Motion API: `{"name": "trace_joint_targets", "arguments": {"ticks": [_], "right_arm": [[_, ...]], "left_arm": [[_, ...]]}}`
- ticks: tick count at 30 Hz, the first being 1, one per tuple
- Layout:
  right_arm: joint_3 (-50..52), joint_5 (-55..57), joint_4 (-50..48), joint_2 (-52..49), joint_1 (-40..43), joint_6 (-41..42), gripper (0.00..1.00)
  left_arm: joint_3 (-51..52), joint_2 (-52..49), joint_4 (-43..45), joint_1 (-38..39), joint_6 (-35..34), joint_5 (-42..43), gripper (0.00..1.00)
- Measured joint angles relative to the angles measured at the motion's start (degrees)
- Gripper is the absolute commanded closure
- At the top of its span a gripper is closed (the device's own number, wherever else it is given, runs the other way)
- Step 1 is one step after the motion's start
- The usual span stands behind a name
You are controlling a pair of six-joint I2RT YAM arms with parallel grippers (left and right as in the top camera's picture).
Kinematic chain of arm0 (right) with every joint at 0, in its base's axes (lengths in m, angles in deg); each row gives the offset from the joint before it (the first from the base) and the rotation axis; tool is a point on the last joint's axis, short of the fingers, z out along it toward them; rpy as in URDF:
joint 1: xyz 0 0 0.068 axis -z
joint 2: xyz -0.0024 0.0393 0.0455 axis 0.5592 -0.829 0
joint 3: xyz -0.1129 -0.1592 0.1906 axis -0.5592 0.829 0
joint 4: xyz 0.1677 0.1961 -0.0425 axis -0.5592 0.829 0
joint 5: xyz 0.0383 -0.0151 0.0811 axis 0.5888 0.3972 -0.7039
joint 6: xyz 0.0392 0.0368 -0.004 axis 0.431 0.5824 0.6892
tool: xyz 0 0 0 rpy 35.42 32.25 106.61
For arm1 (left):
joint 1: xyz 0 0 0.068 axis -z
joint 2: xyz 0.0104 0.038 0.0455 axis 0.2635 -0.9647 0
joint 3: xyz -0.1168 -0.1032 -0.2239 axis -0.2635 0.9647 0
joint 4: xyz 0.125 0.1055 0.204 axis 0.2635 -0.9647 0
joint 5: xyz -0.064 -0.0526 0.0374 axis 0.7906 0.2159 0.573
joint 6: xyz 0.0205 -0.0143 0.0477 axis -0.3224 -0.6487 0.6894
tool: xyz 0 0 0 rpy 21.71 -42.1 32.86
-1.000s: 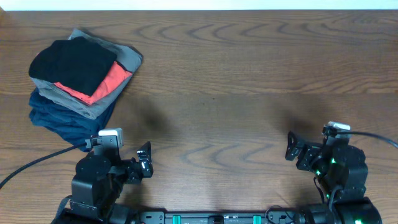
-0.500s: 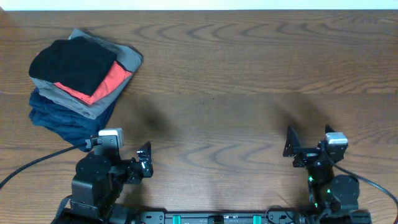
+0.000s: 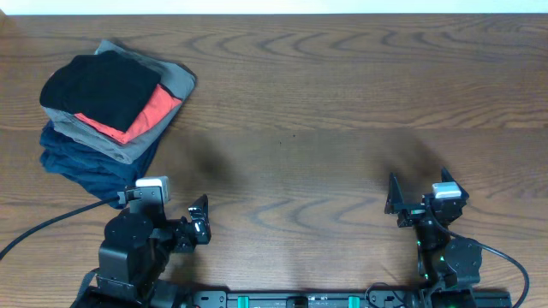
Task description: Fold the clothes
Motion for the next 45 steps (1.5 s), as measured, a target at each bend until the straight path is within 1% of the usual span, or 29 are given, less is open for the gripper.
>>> {"name": "trace_joint_targets", "arguments": {"ticks": [29, 31, 35, 38, 40, 45], "right_arm": [[0.00, -0.26, 0.00, 0.00, 0.00, -0.44, 0.01], [0.00, -0.28, 0.00, 0.00, 0.00, -0.44, 0.01], [0.00, -0.46, 0.02, 0.00, 0.00, -0.44, 0.01], [0.00, -0.46, 0.02, 0.00, 0.00, -0.44, 0.01], [0.00, -0.46, 0.02, 0.00, 0.00, -0.44, 0.01], [0.00, -0.48, 0.00, 0.00, 0.00, -0.50, 0.01]], "left_arm": [[0.00, 0.00, -0.39, -0.02, 0.02, -0.04, 0.02], [0.00, -0.02, -2.08, -0.85, 0.07, -0.07, 0.02], [0.46, 0.00, -3.10, -6.40, 0.22, -0.26, 0.02], [3.15, 0.83, -2.54, -10.19, 0.24, -0.31, 0.02], [6.73, 2.73, -0.46, -11.37, 0.48, -0.42, 0.02], [17.75, 10.38, 8.66, -11.98, 0.94, -0.44, 0.02]]}}
